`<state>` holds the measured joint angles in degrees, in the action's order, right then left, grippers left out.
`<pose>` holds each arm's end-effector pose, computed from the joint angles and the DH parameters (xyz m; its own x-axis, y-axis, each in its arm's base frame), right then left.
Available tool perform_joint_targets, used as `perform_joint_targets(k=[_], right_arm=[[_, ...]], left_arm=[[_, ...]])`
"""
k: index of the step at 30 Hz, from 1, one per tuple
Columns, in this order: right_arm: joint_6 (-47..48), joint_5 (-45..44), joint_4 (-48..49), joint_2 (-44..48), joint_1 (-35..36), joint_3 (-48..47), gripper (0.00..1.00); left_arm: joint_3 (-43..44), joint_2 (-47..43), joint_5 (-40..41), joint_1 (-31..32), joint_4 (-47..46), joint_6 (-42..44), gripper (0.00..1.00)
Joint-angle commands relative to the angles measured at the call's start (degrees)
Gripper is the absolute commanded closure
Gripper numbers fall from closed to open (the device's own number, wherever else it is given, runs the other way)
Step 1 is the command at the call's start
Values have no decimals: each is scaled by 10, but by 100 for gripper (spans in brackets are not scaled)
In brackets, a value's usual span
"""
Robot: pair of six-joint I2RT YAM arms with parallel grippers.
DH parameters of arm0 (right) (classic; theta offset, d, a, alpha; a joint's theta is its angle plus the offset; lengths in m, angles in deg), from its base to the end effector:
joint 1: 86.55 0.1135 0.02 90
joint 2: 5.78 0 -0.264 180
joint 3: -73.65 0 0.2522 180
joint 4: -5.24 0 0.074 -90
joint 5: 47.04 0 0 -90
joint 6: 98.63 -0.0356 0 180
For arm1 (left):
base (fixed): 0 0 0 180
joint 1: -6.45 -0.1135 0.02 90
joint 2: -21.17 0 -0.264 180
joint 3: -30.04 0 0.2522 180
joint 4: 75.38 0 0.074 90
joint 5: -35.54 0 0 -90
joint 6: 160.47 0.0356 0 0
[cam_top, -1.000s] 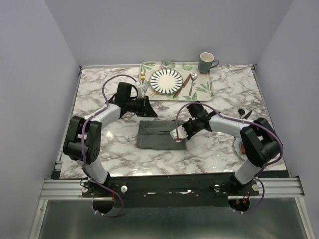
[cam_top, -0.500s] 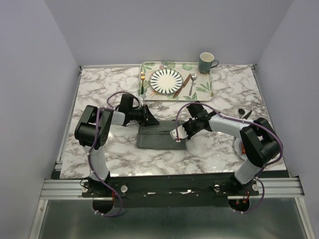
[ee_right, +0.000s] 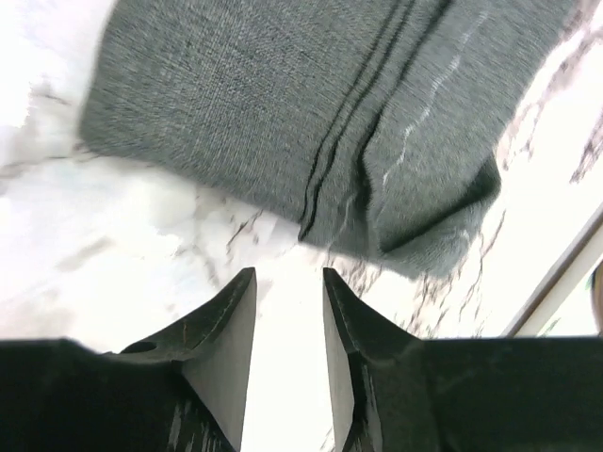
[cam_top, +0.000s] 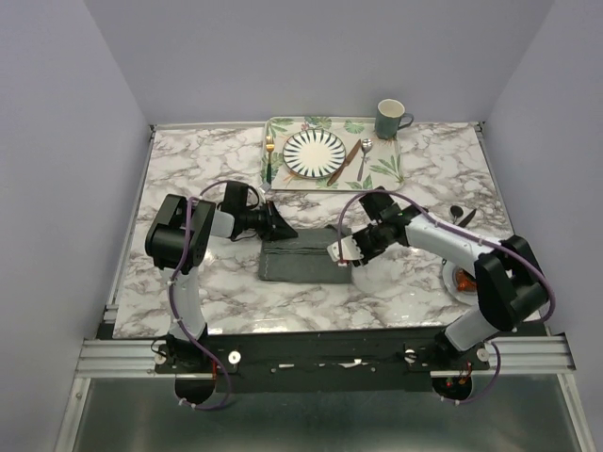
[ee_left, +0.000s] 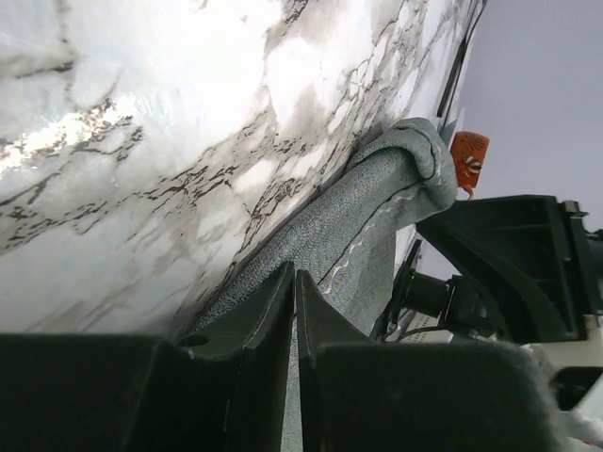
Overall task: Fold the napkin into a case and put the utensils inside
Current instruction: Fold the lower triangle-folded napkin at the center of the board.
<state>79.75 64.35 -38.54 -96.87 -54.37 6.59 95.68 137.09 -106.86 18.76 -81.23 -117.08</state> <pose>0.2435 0.1685 0.1755 0.5901 -0.7284 -0.3482 -0.8007 -0.4727 -0.3680 0.3505 -0.1054 0.0899 -0.9661 -0.2430 -0.0875 -0.0279 0.4351 -0.8999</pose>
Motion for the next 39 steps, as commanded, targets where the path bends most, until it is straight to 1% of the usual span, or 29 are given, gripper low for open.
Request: perform_joint_targets(k=[1, 2, 5, 6, 7, 8, 9, 10, 11, 12, 14, 15, 18, 21, 24, 29, 32, 33, 39], right_arm=[[-95, 32, -184, 51, -4, -81, 58], [-108, 37, -198, 55, -5, -90, 58], [-196, 66, -219, 63, -18, -134, 59], [-256, 79, -218, 58, -23, -148, 59], [-289, 84, -217, 36, -35, -165, 60], [-325, 90, -216, 16, -43, -212, 60], [-406, 102, -217, -4, -50, -238, 60], [-448, 103, -220, -54, -62, -270, 61], [-488, 107, -227, -78, -70, -328, 62], [-561, 119, -233, -101, -77, -360, 63], [-632, 133, -249, -164, -100, -405, 66], [-693, 141, -253, -181, -108, -435, 66], [-769, 151, -254, -217, -127, -446, 66], [-817, 160, -251, -230, -133, -434, 65], [-851, 182, -223, -223, -133, -385, 62], [-872, 199, -203, -234, -133, -338, 62], [-881, 205, -186, -247, -133, -328, 62], [-903, 206, -181, -250, -132, -325, 62], [-934, 230, -154, -262, -133, -311, 62]], left_arm=[[-13, 20, 32, -9, 18, 23, 81], [-13, 20, 30, -9, 18, 24, 81], [-12, 23, 30, -9, 18, 27, 81], [-13, 23, 29, -9, 19, 27, 81], [-12, 25, 29, -10, 19, 28, 81], [-11, 25, 28, -9, 19, 28, 81], [-10, 25, 29, -9, 19, 28, 81], [-9, 27, 29, -9, 19, 26, 81], [-9, 27, 28, -9, 19, 25, 81], [-8, 27, 28, -9, 19, 25, 81], [-8, 25, 28, -9, 19, 26, 81], [-9, 24, 27, -9, 20, 26, 81], [-11, 19, 27, -9, 20, 29, 81], [-14, 17, 27, -9, 19, 31, 81], [-18, 17, 27, -9, 14, 28, 81], [-23, 14, 28, -9, 13, 28, 81], [-24, 14, 29, -9, 13, 28, 81], [-24, 14, 28, -9, 14, 28, 81], [-25, 13, 30, -9, 14, 28, 81]])
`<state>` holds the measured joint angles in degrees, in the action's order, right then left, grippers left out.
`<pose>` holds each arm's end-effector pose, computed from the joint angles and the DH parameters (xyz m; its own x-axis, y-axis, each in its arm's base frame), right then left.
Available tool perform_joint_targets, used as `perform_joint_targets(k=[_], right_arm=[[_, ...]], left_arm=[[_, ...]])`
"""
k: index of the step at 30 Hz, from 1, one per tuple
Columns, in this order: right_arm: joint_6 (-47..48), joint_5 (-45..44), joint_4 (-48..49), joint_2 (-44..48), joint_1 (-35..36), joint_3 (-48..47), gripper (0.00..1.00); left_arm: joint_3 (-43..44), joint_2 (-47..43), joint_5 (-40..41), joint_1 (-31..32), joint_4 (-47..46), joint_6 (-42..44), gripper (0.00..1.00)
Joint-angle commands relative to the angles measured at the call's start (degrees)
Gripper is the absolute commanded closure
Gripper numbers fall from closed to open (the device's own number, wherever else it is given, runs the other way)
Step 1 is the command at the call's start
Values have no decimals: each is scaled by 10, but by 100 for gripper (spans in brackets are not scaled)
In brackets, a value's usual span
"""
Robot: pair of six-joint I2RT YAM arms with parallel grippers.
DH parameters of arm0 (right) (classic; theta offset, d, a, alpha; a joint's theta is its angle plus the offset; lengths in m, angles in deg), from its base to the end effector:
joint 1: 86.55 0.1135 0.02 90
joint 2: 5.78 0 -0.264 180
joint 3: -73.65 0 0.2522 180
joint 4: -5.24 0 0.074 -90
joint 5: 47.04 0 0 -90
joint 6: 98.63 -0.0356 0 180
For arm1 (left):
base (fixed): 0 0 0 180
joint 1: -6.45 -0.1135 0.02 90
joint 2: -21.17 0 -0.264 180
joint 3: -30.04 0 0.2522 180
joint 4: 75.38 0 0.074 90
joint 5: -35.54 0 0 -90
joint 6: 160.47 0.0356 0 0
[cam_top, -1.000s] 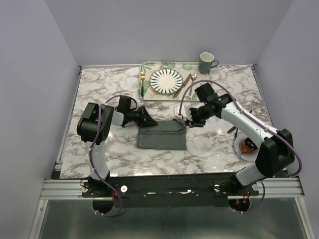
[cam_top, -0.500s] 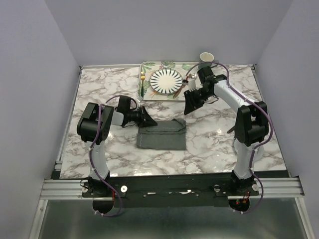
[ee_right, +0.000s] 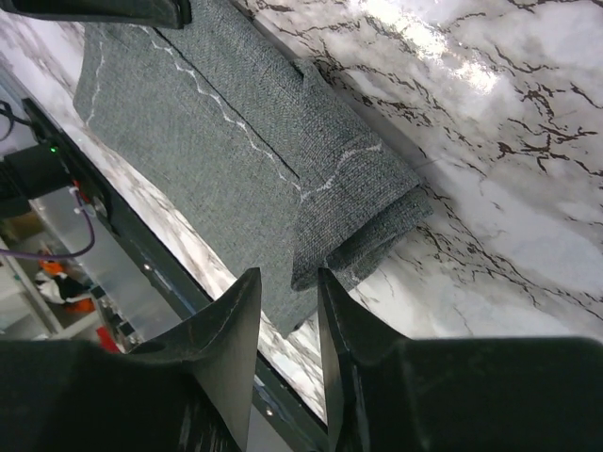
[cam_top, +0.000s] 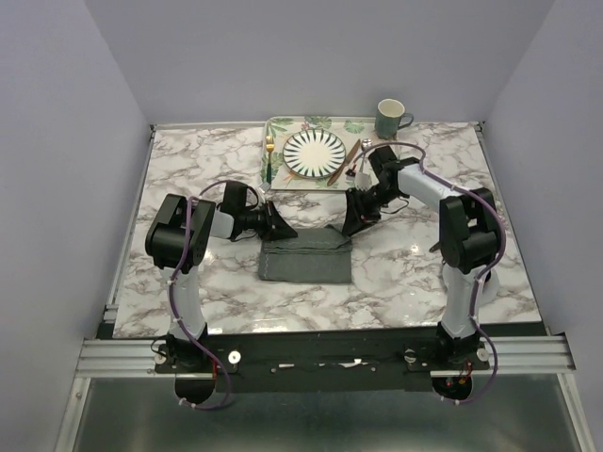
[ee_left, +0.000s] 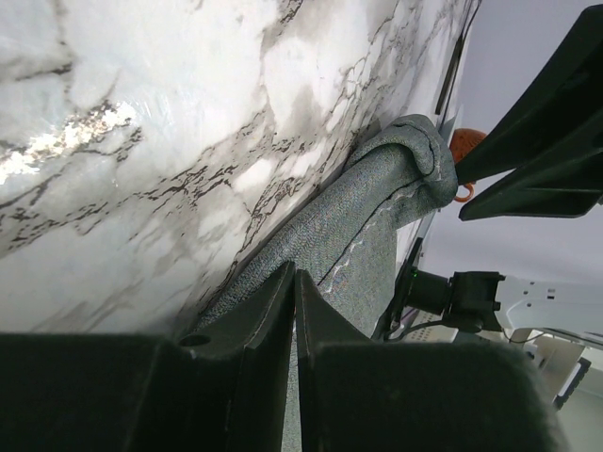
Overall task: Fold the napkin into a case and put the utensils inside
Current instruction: Fold the lower triangle-folded napkin at the center of the board.
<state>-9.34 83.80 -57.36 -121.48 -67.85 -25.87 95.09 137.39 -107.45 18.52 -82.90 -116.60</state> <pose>0.3679 0.1491 0.1821 -0.9335 -0.3061 -0.1866 -0.3515 0.6797 0.6438 0.3498 -0.1039 0.0880 -0.9659 -0.2372 -0.1041 -0.0078 0.4283 -0.9036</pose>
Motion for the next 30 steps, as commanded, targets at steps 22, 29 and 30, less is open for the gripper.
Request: perform_joint_targets(k=[22, 29, 30], right_arm=[[-65, -71, 16, -106, 3, 17, 99], [-48, -103, 6, -122, 3, -22, 99], [-47, -105, 6, -122, 3, -21, 99]], left_arm=[[-51, -79, 32, -50, -61, -22, 63], [-30, -165, 24, -37, -69, -19, 54], [-28, -166, 30, -18, -69, -28, 55]])
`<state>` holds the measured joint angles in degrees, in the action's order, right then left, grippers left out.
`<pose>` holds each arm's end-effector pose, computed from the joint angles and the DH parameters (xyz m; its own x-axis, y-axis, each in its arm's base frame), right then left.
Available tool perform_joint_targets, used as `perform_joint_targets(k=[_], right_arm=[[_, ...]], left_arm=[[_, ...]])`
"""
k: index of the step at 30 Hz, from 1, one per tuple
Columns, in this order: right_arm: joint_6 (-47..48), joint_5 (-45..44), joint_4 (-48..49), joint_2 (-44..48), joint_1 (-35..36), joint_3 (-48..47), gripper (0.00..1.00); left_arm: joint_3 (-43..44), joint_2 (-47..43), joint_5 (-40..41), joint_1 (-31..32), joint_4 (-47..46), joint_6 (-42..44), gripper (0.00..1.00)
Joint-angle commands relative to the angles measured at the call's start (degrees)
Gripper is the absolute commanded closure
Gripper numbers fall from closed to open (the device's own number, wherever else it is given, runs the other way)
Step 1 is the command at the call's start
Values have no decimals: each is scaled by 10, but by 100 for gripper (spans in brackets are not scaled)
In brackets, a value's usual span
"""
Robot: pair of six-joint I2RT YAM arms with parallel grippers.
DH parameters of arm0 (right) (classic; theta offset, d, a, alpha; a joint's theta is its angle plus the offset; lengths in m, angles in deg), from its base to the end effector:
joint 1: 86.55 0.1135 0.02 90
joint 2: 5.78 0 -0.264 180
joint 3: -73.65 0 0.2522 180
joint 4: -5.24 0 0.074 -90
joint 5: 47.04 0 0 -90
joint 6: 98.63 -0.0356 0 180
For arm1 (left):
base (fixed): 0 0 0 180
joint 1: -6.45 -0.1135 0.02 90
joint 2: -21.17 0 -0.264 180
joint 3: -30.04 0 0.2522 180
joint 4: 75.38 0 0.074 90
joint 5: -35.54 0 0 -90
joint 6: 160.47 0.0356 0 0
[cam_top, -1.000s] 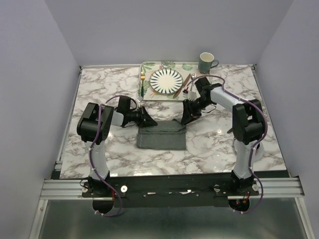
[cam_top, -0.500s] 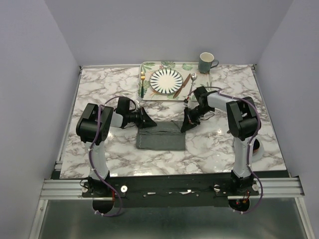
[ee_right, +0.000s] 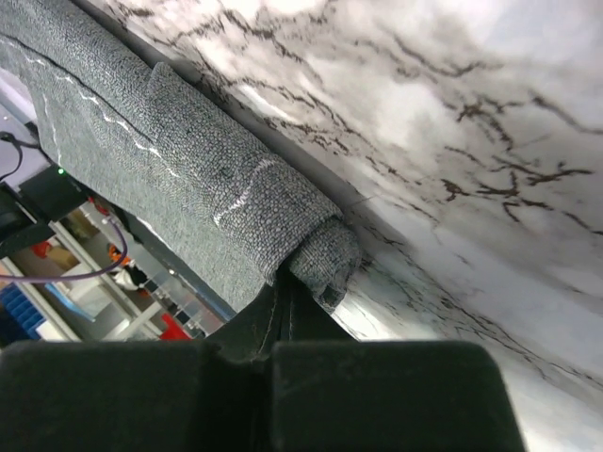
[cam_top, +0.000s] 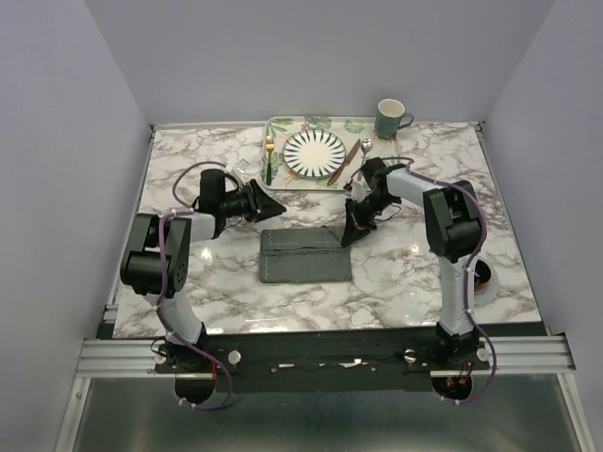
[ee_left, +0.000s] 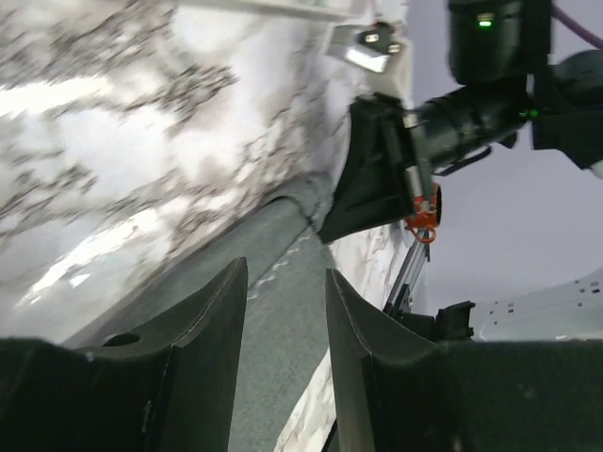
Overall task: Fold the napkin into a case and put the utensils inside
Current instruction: Smooth out the 2/3-rectangle-folded napkin at the center of the board.
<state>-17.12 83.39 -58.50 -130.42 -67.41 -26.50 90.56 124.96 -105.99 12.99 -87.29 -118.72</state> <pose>0.3729 0.1538 0.1251 -0.9736 -0.2189 0.0652 -0.1262 0.7531 0.6457 0.3432 -0.0674 0.1470 -0.8927 -0.3648 -0.2646 0.1037 0.4051 -0.9084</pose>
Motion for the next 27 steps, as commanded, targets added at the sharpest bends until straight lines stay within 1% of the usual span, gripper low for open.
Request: perform_joint_targets(k=[1, 2, 3, 6, 7, 8, 9, 11, 19, 27], right_arm=[[33, -100, 17, -30, -2, -12, 99], [33, -101, 18, -27, -2, -9, 99], [35, -101, 19, -25, -2, -2, 99], [42, -111, 25, -16, -2, 16, 99], [44, -112, 27, -14, -1, 19, 99], [45, -113, 30, -12, -2, 23, 99], [48, -112, 33, -10, -1, 28, 99], [53, -112, 40, -7, -2, 39, 99], [61, -119, 54, 1, -2, 68, 99], [63, -119, 52, 12, -2, 66, 99]], left_arm=[[21, -41, 23, 49, -25, -11, 57], [25, -38, 42, 62, -25, -19, 60], [28, -32, 48, 90, -32, -25, 65], [42, 9, 61, 129, -83, -76, 74], [49, 34, 64, 150, -100, -109, 76], [53, 46, 68, 158, -130, -122, 78], [58, 57, 77, 166, -140, -137, 79], [74, 91, 81, 185, -175, -169, 80], [112, 166, 112, 212, -197, -195, 82], [102, 219, 123, 220, -145, -169, 87]])
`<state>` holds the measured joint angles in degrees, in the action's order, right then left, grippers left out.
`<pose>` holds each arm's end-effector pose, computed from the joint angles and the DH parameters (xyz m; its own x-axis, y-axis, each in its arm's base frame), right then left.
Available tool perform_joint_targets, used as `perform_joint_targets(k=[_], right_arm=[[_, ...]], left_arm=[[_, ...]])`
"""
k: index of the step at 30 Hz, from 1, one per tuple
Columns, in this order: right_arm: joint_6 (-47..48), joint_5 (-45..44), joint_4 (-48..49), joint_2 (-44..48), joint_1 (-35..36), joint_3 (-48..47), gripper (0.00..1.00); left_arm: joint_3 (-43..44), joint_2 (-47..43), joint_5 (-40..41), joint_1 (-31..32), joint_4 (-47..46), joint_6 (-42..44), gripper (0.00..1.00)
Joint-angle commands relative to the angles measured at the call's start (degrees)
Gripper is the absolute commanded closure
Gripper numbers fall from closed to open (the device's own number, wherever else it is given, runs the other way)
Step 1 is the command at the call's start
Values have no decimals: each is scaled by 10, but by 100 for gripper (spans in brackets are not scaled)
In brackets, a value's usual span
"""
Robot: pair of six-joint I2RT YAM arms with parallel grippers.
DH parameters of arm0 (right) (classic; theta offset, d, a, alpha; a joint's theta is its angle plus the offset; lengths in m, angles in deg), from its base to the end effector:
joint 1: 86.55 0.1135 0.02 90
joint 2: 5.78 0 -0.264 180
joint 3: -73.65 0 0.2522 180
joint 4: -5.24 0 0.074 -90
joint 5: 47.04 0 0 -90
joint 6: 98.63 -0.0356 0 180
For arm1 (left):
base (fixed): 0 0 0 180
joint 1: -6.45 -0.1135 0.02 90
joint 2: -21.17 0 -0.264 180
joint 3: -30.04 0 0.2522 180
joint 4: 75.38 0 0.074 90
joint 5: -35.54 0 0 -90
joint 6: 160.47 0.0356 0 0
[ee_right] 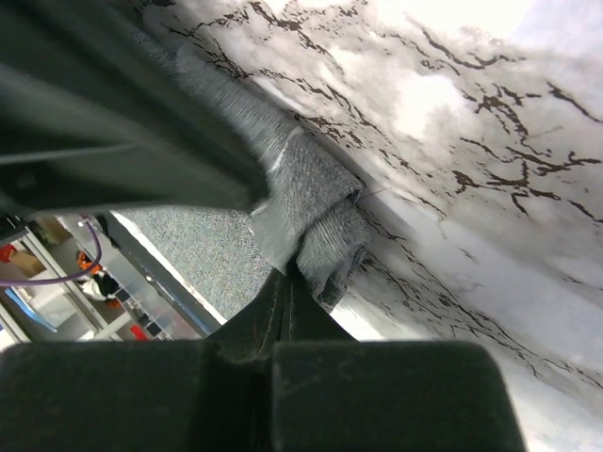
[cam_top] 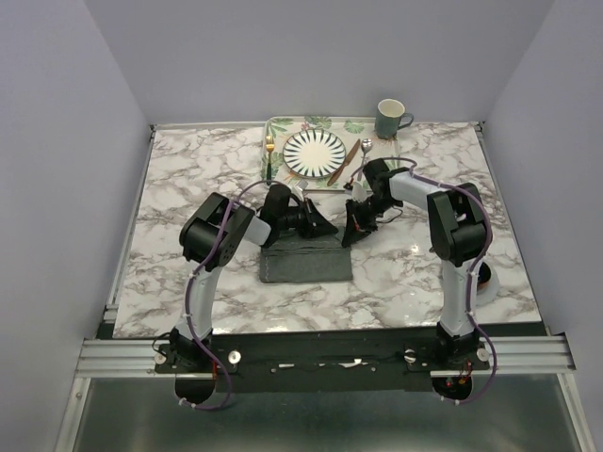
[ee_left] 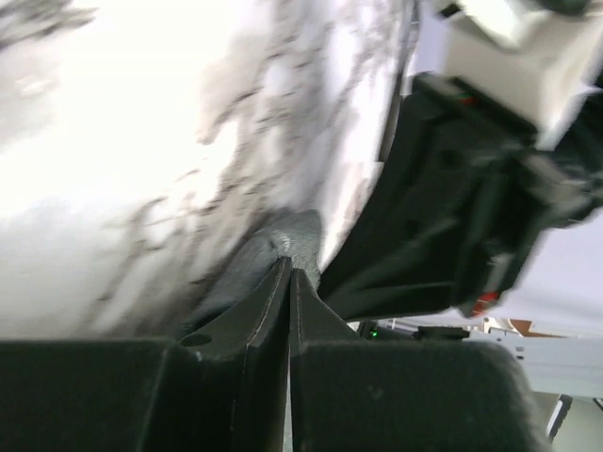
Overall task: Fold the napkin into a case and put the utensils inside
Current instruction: Smooth out the 2/3-rectangle-folded napkin at the center of the board.
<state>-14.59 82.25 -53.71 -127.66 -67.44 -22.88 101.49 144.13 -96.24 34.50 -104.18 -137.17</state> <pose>0.3681 0.1514 0.1286 -0.9676 -0.2502 -0.0334 -0.2135 0.7407 0.6370 0.3536 -0.2153 0.0988 -0.9550 -0.2672 -0.1286 0.0403 0.3127 -0.9490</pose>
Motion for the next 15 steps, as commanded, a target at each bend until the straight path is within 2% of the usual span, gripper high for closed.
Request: perform_joint_targets(k=[1, 4, 8, 9, 15], right_arm=[[40, -102, 1, -11, -4, 30, 99], [52, -81, -14, 0, -3, 20, 89], [98, -34, -74, 30, -16, -8, 60], [106, -26, -79, 41, -21, -10, 55], [148, 11, -101, 96, -31, -41, 54]], left_arm=[[-8, 32, 28, 4, 34, 31, 88], [-7, 46, 34, 3, 51, 39, 89], [-2, 52, 35, 3, 71, 57, 88], [-2, 52, 35, 2, 71, 60, 86], [-1, 53, 34, 2, 76, 66, 73]])
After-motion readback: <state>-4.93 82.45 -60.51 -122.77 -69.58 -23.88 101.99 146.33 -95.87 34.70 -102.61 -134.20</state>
